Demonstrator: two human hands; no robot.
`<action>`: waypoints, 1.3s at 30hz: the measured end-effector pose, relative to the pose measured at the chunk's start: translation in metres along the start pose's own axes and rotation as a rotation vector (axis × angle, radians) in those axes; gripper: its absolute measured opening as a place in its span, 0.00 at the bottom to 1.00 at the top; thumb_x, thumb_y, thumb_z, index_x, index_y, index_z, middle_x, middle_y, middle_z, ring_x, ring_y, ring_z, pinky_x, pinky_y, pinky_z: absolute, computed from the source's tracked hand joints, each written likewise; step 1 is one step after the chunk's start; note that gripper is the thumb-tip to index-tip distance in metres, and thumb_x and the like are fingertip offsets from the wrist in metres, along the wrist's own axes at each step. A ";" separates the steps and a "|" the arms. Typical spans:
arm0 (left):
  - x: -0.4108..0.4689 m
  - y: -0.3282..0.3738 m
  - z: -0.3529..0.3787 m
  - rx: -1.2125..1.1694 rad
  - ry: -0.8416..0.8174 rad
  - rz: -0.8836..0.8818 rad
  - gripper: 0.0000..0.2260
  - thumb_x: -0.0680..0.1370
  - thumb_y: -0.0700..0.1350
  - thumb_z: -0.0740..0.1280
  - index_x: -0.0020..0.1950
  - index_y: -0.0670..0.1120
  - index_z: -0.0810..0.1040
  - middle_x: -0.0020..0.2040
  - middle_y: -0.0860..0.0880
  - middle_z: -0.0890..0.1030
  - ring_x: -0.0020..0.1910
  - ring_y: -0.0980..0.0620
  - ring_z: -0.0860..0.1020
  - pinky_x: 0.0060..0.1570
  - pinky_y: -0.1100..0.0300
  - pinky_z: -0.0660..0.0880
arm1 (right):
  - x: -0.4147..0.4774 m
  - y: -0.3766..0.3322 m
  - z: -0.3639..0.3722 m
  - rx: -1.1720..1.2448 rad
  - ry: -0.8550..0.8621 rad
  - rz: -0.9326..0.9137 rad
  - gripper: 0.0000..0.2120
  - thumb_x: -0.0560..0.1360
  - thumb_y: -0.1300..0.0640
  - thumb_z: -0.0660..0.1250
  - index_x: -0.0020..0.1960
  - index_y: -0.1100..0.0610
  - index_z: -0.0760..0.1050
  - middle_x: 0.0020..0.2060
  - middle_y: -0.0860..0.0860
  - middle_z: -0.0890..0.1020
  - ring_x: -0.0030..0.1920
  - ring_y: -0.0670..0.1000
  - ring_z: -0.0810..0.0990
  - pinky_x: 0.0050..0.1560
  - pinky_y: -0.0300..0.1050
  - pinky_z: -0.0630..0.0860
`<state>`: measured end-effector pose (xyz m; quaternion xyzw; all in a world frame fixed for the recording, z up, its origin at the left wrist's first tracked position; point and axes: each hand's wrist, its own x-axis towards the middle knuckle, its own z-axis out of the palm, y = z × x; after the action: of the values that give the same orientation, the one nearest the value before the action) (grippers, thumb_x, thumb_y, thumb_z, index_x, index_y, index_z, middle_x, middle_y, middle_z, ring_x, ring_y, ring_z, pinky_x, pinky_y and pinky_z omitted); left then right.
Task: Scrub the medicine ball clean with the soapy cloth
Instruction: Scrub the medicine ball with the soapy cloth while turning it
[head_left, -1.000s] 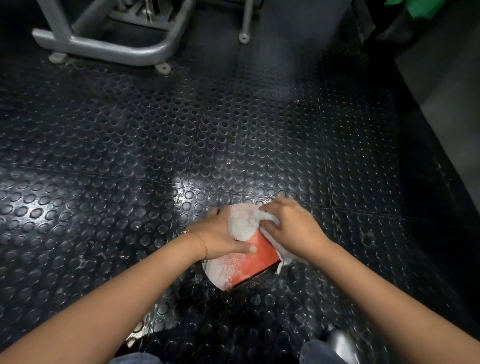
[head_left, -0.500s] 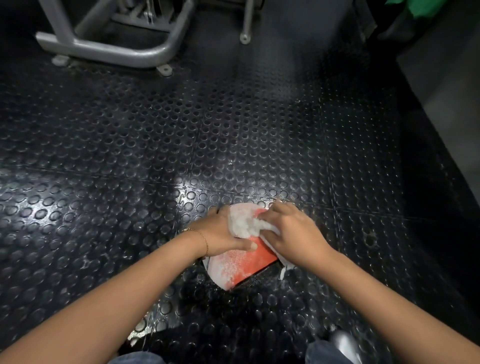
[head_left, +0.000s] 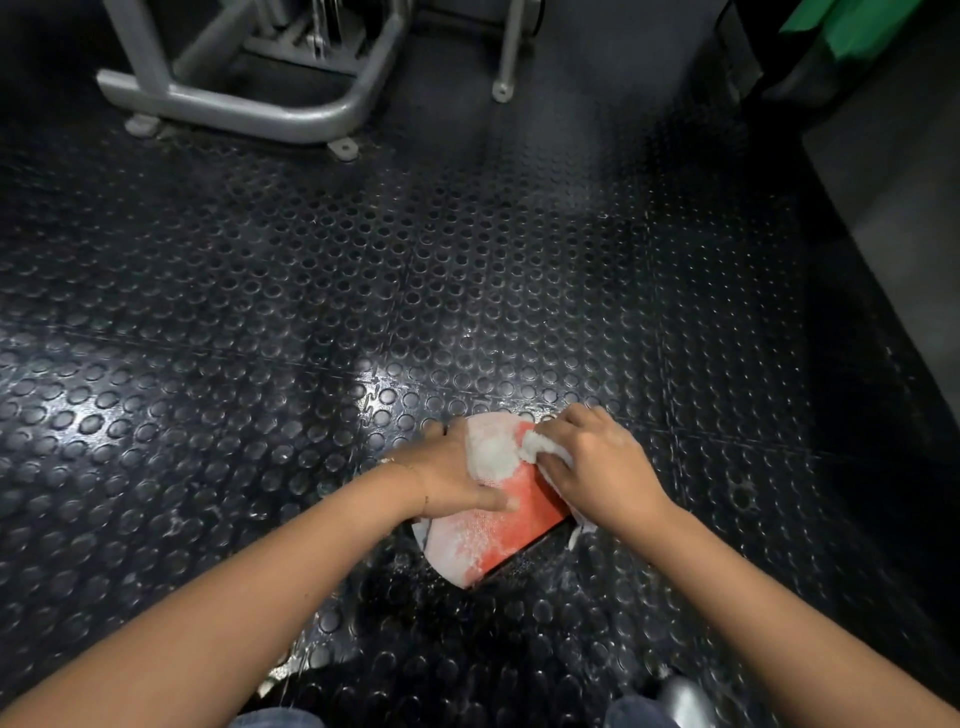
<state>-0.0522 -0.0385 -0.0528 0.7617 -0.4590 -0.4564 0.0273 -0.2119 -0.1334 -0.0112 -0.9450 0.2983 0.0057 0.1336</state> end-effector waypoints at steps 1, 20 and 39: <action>-0.001 -0.005 -0.007 -0.022 -0.059 0.055 0.57 0.55 0.77 0.66 0.76 0.56 0.48 0.75 0.50 0.57 0.72 0.46 0.61 0.69 0.47 0.64 | 0.001 0.001 0.001 0.002 0.004 0.004 0.12 0.75 0.54 0.63 0.58 0.52 0.76 0.49 0.49 0.77 0.50 0.51 0.73 0.50 0.45 0.70; -0.008 0.003 0.001 0.124 0.099 0.167 0.53 0.63 0.64 0.74 0.77 0.57 0.42 0.75 0.59 0.48 0.69 0.50 0.65 0.63 0.50 0.70 | 0.007 0.002 -0.007 -0.091 -0.067 0.003 0.17 0.75 0.54 0.62 0.63 0.52 0.72 0.55 0.50 0.74 0.56 0.52 0.70 0.57 0.45 0.66; -0.007 -0.005 -0.006 -0.109 0.064 0.160 0.49 0.65 0.56 0.77 0.76 0.57 0.48 0.73 0.51 0.57 0.68 0.49 0.66 0.67 0.52 0.66 | 0.017 -0.010 -0.012 -0.116 -0.079 -0.050 0.18 0.76 0.52 0.61 0.66 0.52 0.70 0.57 0.50 0.73 0.58 0.51 0.69 0.60 0.44 0.64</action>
<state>-0.0451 -0.0328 -0.0471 0.7342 -0.4919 -0.4524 0.1197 -0.1932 -0.1377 0.0020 -0.9574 0.2683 0.0569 0.0906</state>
